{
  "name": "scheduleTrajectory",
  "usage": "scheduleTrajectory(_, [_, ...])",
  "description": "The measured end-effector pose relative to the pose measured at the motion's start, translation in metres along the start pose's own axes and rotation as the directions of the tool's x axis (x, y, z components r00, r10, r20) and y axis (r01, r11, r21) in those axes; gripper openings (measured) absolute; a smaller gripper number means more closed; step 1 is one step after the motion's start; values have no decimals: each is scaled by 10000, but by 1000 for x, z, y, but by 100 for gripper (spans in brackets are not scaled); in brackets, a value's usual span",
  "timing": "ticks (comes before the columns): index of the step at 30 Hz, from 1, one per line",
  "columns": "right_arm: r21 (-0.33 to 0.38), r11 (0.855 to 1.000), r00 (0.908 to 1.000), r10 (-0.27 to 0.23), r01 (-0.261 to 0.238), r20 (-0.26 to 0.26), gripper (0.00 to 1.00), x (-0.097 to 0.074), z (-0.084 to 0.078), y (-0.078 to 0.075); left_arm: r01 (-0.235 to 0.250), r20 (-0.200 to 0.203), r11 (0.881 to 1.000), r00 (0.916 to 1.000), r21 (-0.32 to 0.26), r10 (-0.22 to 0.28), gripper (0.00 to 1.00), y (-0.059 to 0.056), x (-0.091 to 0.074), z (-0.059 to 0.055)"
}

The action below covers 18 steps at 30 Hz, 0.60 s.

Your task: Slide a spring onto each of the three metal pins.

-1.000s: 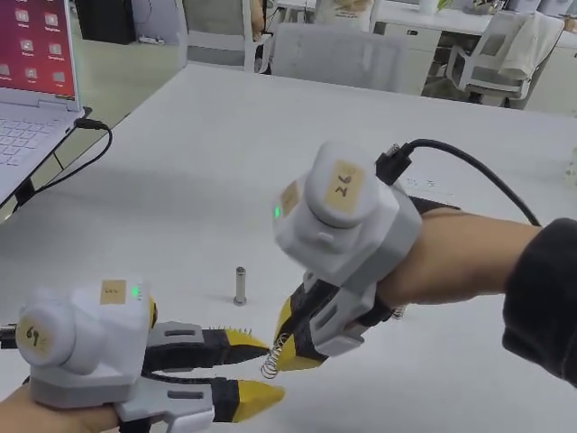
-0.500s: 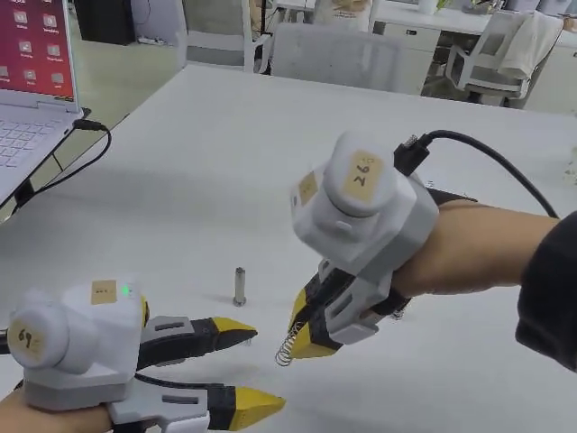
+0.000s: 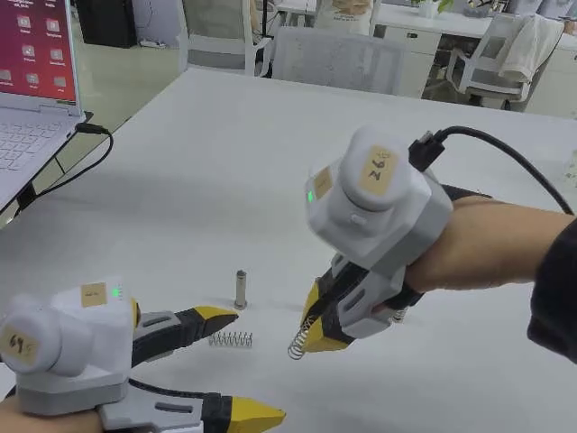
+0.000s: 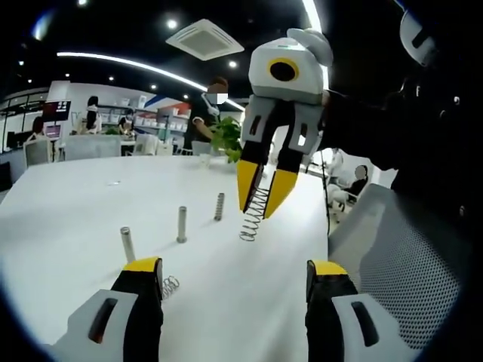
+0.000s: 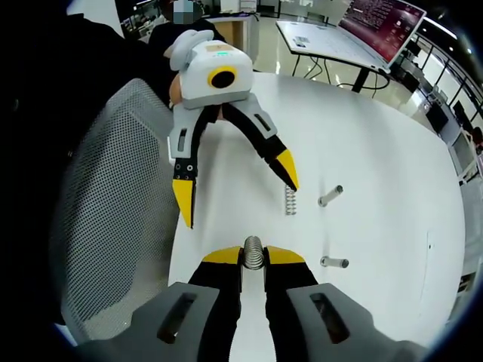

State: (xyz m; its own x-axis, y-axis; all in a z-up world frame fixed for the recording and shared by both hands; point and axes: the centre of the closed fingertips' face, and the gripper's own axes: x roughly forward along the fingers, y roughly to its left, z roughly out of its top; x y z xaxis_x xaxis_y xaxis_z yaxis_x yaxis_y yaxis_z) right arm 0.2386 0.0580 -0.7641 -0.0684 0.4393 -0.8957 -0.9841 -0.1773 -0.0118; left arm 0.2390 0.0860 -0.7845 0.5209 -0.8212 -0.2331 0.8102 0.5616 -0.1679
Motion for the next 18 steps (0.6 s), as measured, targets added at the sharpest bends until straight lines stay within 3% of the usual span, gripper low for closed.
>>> scheduleTrajectory(6, [81, 9999, 9999, -144, 144, -16, 8, -5, -3, -5, -239, 90, 9997, 9997, -8, 239, 84, 4, -2, 1])
scheduleTrajectory(18, [230, 9982, 9984, -561, 562, -49, 8, -19, -7, -21, -542, 138, 9985, 9984, 99, 541, 92, 9, -5, 2])
